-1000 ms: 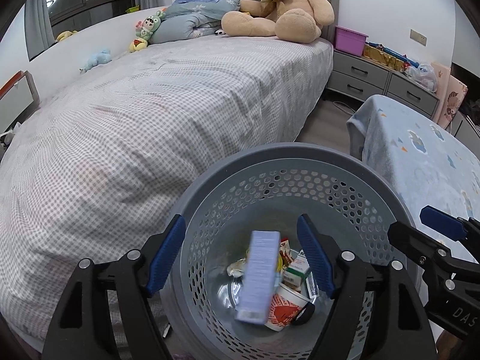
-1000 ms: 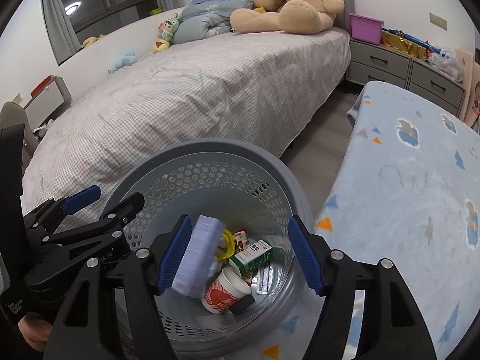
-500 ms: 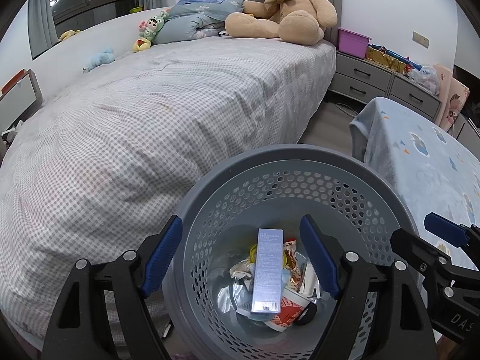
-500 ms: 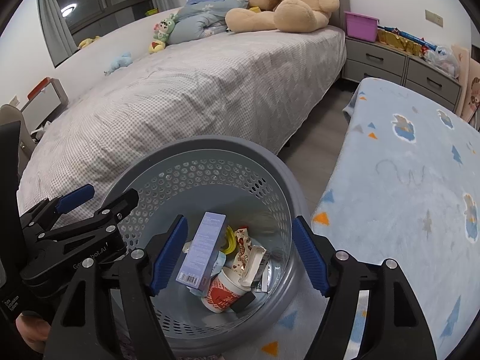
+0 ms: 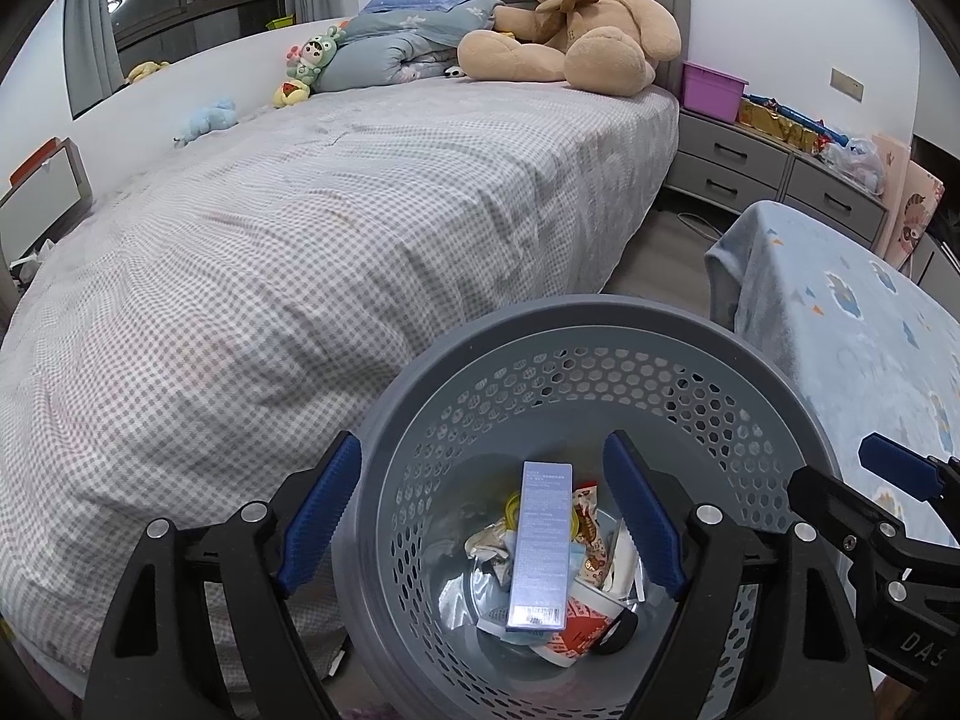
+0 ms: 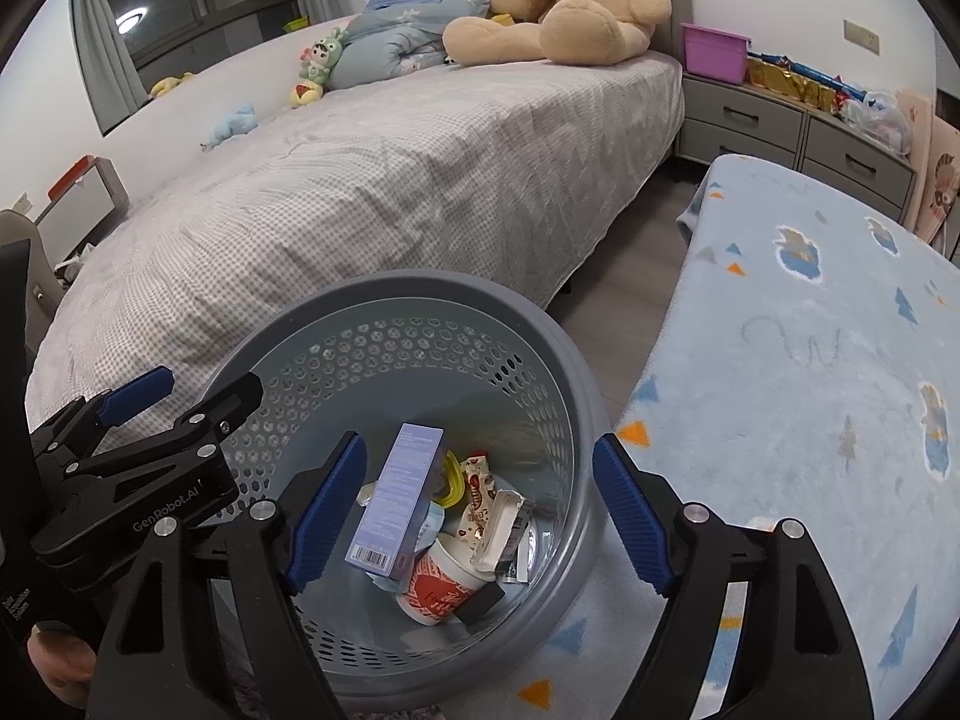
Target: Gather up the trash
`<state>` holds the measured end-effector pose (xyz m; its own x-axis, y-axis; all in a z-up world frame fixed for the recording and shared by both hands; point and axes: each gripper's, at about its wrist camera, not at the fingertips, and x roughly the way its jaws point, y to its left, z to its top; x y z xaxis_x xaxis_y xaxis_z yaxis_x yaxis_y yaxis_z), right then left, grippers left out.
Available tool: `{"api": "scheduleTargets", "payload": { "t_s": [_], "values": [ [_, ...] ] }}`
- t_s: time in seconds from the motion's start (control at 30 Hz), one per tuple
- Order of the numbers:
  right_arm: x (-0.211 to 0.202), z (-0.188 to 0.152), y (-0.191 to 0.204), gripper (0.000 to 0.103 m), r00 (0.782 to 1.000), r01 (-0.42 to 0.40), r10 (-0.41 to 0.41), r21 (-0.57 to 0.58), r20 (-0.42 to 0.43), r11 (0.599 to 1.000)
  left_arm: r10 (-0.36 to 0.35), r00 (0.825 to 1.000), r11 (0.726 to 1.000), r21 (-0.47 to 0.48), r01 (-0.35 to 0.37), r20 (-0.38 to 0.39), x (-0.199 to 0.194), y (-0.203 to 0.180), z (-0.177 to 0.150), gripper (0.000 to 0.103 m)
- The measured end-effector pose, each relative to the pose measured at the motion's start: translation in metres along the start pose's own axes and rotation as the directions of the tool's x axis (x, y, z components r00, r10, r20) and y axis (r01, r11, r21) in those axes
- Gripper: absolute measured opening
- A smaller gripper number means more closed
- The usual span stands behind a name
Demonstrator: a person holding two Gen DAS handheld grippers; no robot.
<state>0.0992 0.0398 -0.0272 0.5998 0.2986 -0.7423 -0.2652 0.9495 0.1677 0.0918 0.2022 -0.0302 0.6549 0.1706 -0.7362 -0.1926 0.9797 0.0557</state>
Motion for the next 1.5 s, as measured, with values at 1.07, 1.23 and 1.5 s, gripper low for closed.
{"api": "scheduleTargets", "payload": {
  "t_s": [1.07, 1.23, 1.5],
  "values": [
    [-0.0011, 0.0003, 0.0010, 0.080, 1.000, 0.003, -0.003, -0.001, 0.003, 1.000, 0.010, 1.000, 1.000, -0.009, -0.010, -0.007, 0.0031, 0.0020, -0.0009, 0.083],
    [-0.0012, 0.0003, 0.0012, 0.080, 1.000, 0.004, -0.004, -0.001, 0.003, 1.000, 0.010, 1.000, 1.000, -0.008, -0.010, 0.000, 0.0026, 0.0023, -0.0008, 0.083],
    [-0.0015, 0.0004, 0.0017, 0.080, 1.000, 0.005, -0.005, -0.002, 0.004, 1.000, 0.015, 1.000, 1.000, -0.009, -0.015, 0.001, 0.0030, 0.0030, -0.0010, 0.083]
  ]
}}
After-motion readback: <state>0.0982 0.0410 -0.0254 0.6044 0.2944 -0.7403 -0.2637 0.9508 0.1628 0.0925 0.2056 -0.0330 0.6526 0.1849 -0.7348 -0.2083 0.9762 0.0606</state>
